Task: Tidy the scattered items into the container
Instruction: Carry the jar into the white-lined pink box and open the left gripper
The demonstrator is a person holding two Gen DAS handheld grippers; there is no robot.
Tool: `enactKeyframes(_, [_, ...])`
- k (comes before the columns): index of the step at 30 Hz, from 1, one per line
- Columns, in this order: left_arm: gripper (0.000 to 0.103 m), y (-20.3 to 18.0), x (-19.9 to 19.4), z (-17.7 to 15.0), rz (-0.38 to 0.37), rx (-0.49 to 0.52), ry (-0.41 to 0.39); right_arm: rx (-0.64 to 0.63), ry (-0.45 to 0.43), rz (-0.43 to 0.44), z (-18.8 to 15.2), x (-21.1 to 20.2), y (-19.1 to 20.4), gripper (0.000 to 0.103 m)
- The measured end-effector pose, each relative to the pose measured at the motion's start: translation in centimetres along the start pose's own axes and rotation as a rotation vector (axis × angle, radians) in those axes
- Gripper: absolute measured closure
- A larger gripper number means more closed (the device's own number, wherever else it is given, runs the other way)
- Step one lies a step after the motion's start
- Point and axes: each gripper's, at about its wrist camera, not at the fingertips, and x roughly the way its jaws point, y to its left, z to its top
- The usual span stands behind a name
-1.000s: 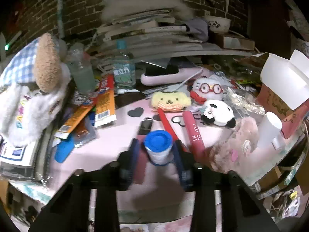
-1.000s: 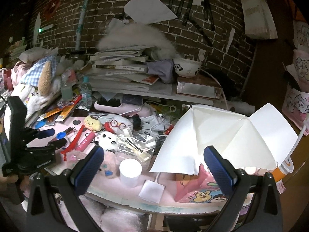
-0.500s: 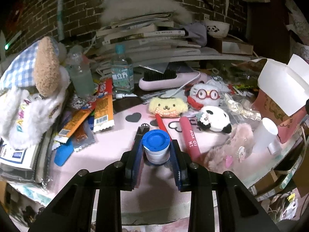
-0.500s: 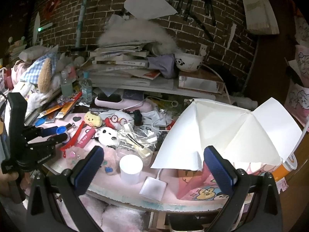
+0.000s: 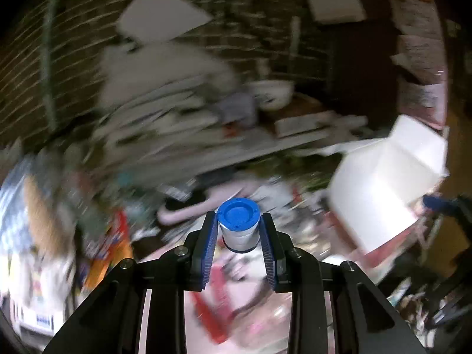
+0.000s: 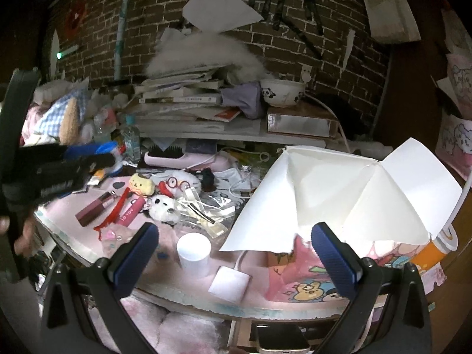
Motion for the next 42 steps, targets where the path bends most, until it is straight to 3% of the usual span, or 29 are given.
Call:
enactKeyframes(6, [0.079,-4.7,1.2,5.1,-0.200,0.091,0.036,0.027,-0.001,0.027,-0.9,-0.4,-1.8,0.000])
enactKeyframes(9, [0.079,-7.8,2.7,7.2,-0.269,0.165,0.067,0.042,-0.015,0.071,-1.6,-0.6,-2.4,0.000])
enactKeyframes(13, [0.079,-12.8,5.1,9.0,-0.346,0.269,0.141,-0.003,-0.028,0.059,-2.3,-0.7,-2.2,0.000])
enactKeyframes(22, [0.079,-18.7,10.2,9.4,-0.390,0.379,0.356,-0.014,-0.038,0.091,-2.4,-0.9,-3.0,0.000])
enactKeyframes(27, [0.079,-20.0,12.3,8.5,-0.349,0.424,0.436,0.008,-0.034,0.096,-2.3,-0.9,-3.5,0.000])
enactKeyframes(32, [0.078,-20.3,13.3,8.0,-0.343,0.440,0.457,0.027,-0.031,0.106,-2.1,-0.9,-3.7,0.000])
enactKeyframes(33, [0.072,-20.5,13.3,7.9,-0.333,0.450,0.455,0.029,-0.031,0.106,-2.1,-0.9,-3.8,0.000])
enactKeyframes(36, [0.031,-20.9,13.4,7.7,-0.297,0.478,0.441,0.038,-0.029,0.106,-2.0,-0.9,-4.1,0.000])
enactKeyframes(37, [0.025,-20.9,13.2,7.8,-0.301,0.480,0.428,0.039,-0.029,0.108,-2.0,-0.9,-4.1,0.000])
enactKeyframes(42, [0.023,-20.1,11.8,8.9,-0.318,0.448,0.372,0.042,-0.030,0.109,-2.0,-1.2,-4.2,0.000])
